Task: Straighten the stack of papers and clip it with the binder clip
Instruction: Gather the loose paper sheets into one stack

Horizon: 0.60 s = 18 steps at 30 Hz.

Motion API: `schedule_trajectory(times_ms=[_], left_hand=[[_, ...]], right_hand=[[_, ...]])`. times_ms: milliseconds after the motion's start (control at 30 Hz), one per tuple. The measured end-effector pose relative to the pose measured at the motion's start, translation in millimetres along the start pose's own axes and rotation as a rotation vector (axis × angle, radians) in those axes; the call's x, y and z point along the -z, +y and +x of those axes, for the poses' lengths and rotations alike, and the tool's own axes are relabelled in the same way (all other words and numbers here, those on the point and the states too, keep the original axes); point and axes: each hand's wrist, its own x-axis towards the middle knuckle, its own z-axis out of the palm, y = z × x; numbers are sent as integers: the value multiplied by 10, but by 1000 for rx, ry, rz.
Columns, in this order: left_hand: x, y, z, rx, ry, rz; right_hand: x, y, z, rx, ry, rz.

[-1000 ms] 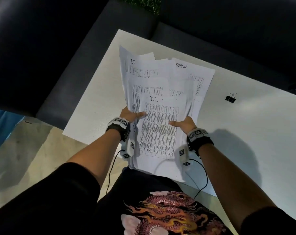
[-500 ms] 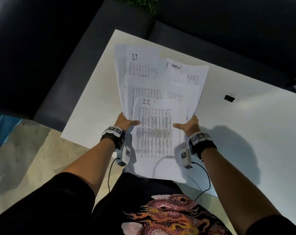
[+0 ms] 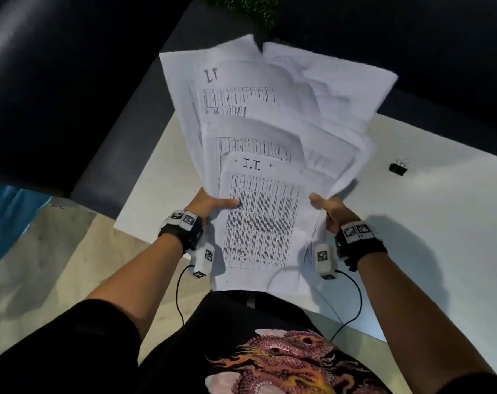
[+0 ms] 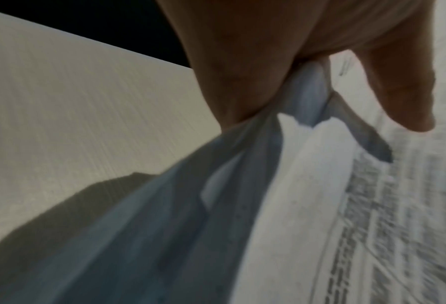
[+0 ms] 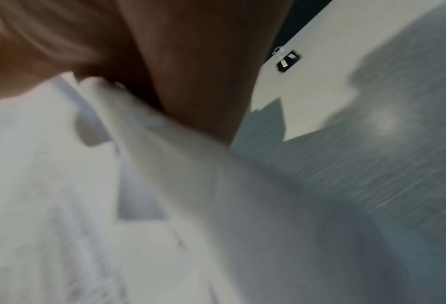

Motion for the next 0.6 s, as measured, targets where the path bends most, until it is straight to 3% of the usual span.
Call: schedule_trajectory(times_ms=[100,233,367,467,600], left_hand=[[41,-108,227,48,112,142],[-90,-114,214,107,63,201],[-237,-135,196,41,76,189],[-86,-147,144,-6,38,67],[226,-134,98,-83,-86,-34]], right_hand=[[-141,-136,-72,24,54,-18],[-18,12,138,-39,20,-306],[259,461,713,-9,152,-381],[119,242,351,52,196,-246],[203,120,23,131,-25,0]])
